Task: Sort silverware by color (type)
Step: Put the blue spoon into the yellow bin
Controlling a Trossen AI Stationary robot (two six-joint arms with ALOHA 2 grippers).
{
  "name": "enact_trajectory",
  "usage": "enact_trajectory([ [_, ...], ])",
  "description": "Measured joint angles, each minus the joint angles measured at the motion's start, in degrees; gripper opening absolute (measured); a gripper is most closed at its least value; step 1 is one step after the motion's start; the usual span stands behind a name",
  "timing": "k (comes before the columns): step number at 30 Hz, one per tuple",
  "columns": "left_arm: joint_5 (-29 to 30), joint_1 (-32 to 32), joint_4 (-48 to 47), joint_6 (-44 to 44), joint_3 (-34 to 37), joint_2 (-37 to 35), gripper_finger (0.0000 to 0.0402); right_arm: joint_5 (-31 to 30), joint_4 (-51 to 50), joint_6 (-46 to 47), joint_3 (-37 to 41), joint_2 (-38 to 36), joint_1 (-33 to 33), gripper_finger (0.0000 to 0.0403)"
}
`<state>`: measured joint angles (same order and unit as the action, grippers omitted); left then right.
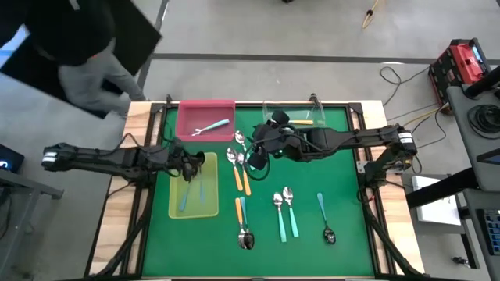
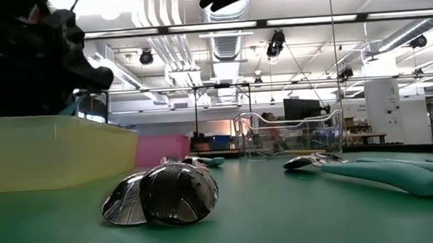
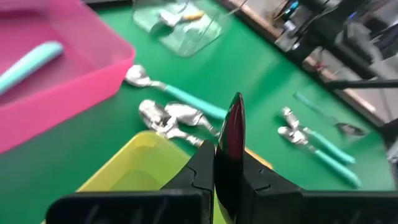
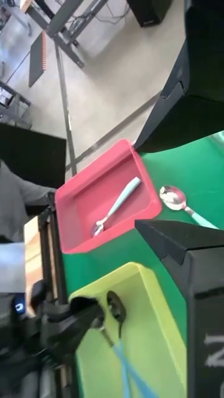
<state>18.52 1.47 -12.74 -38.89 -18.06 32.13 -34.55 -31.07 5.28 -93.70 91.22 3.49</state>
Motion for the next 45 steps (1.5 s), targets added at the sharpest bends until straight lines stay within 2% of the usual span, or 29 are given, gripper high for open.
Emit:
enact_trajectory([
  [8,1.57,0.35,2.39,-2.79,0.00,8.76,0.0002,-0.05,0.69,0.74,1.43,0.20,-0.01,0.0174],
  [22,1.93,0.42,3.41,-9.31,0.00,17.94,0.0012,-0.01,1.62,0.09,1.43,0.31,-0.01,0.0173],
  [36,1.93,0.42,3.27,-9.58,0.00,20.30,0.0018,-0.01,1.67,0.26,1.43,0.31,-0.01,0.0173],
  [45,1.93,0.42,3.10,-9.40,0.00,20.49,0.0056,-0.01,1.68,0.31,1.43,0.31,-0.01,0.0173],
])
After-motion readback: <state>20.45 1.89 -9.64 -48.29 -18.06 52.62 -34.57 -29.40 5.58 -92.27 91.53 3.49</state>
